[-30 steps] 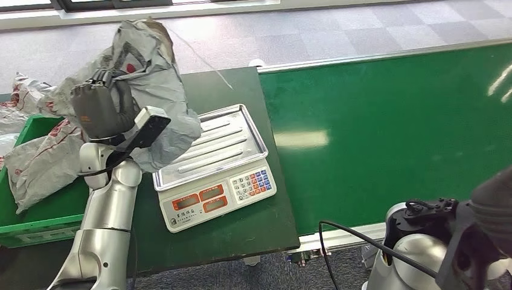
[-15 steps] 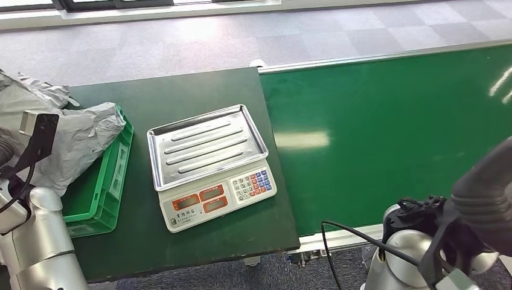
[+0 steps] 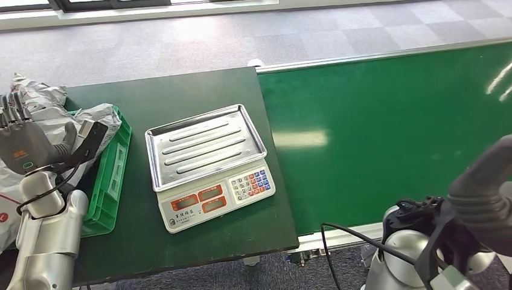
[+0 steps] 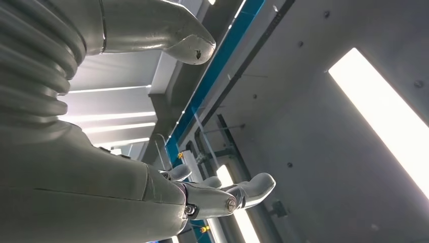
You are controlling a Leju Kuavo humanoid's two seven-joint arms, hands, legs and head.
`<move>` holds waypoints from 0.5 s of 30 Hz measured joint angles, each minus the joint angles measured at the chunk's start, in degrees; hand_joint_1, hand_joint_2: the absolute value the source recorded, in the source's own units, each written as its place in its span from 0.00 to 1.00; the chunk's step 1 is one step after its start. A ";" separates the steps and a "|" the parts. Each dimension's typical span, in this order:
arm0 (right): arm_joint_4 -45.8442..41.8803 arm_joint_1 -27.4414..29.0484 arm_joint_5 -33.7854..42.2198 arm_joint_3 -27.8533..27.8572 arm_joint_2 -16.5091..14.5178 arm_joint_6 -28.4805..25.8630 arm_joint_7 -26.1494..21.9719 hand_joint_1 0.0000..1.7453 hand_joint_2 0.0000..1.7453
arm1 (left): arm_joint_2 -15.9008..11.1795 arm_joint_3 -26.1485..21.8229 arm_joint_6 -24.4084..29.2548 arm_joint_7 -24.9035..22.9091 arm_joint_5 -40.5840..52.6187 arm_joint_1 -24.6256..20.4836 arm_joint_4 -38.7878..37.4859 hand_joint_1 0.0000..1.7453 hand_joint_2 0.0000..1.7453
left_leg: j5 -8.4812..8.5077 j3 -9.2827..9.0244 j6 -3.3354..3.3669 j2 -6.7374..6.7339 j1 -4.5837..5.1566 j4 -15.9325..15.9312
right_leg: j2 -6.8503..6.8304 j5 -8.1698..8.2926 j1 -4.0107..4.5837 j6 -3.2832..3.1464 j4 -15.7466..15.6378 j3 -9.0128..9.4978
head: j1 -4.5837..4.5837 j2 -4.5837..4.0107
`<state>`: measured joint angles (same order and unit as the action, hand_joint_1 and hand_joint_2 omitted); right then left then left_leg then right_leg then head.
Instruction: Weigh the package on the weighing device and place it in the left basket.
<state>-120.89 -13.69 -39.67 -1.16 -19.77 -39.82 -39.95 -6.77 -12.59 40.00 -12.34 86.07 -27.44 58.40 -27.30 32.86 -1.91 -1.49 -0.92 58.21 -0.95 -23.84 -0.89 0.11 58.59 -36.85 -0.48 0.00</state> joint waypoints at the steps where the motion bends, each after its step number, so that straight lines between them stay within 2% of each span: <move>1: 0.10 0.00 -0.04 0.00 0.01 0.00 0.00 0.00 1.00 | 0.26 -0.15 0.02 1.77 -0.28 0.15 0.54 0.00 0.00 | 0.00 0.01 0.00 0.00 0.00 0.00 | 0.00 0.00 0.00 0.00 0.00 -0.01 | -0.01 0.00; 4: 0.38 -0.01 -0.08 0.00 0.01 0.00 0.00 0.00 1.00 | 1.41 -1.06 0.05 7.06 -1.36 0.59 2.93 0.00 0.00 | -0.01 0.04 0.00 0.03 -0.01 -0.01 | -0.03 -0.01 0.01 0.00 0.00 -0.01 | 0.00 0.00; 7: 0.58 -0.01 -0.07 0.00 0.01 0.00 0.00 0.00 1.00 | 2.25 -1.83 0.07 9.33 -2.25 0.77 4.79 0.00 0.00 | -0.02 0.04 -0.01 0.01 -0.01 -0.01 | -0.03 -0.01 0.01 0.00 0.00 -0.02 | -0.01 0.00; 9: 0.64 -0.01 -0.07 0.00 0.01 0.00 0.00 0.00 1.00 | 3.33 -2.97 0.07 14.16 -3.91 1.03 6.76 0.00 0.00 | -0.02 0.04 -0.02 0.04 -0.01 -0.01 | -0.05 -0.01 0.01 0.00 0.00 -0.02 | -0.01 0.00; 10: 0.66 -0.01 -0.05 0.00 0.01 0.00 0.00 0.00 1.00 | 4.37 -4.23 0.07 18.71 -5.61 1.08 8.14 0.00 0.00 | -0.01 0.05 -0.01 0.07 -0.01 -0.01 | -0.07 -0.01 0.01 0.00 0.00 -0.02 | -0.01 0.00; 11: 0.68 -0.01 -0.01 0.00 0.01 0.00 0.00 0.00 1.00 | 5.91 -6.29 0.07 25.32 -8.36 0.93 9.82 0.00 0.00 | -0.01 0.06 -0.01 0.09 -0.01 0.00 | -0.08 -0.01 0.01 0.00 0.00 -0.02 | -0.01 0.00; 14: 0.91 -0.01 0.19 0.00 0.01 0.00 -0.01 0.00 1.00 | 12.07 -15.17 0.11 47.98 -19.57 -0.47 15.54 0.00 0.00 | -0.03 0.05 0.01 0.03 0.01 0.00 | -0.07 0.00 -0.03 0.01 0.00 -0.01 | 0.01 0.00; 15: 1.02 0.00 0.22 0.00 0.01 0.00 -0.02 0.00 1.00 | 13.75 -17.68 0.13 52.06 -21.87 -0.88 17.09 0.00 0.00 | -0.05 0.03 0.01 -0.01 0.03 0.00 | -0.04 0.00 -0.04 0.01 0.00 -0.01 | 0.01 0.00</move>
<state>-119.87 -13.69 -39.45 -1.16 -19.76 -39.82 -39.97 6.98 -30.27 40.13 39.72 64.20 -28.31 75.49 -27.35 32.88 -1.90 -1.50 -0.89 58.21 -1.00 -23.85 -0.93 0.12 58.59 -36.86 -0.48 0.00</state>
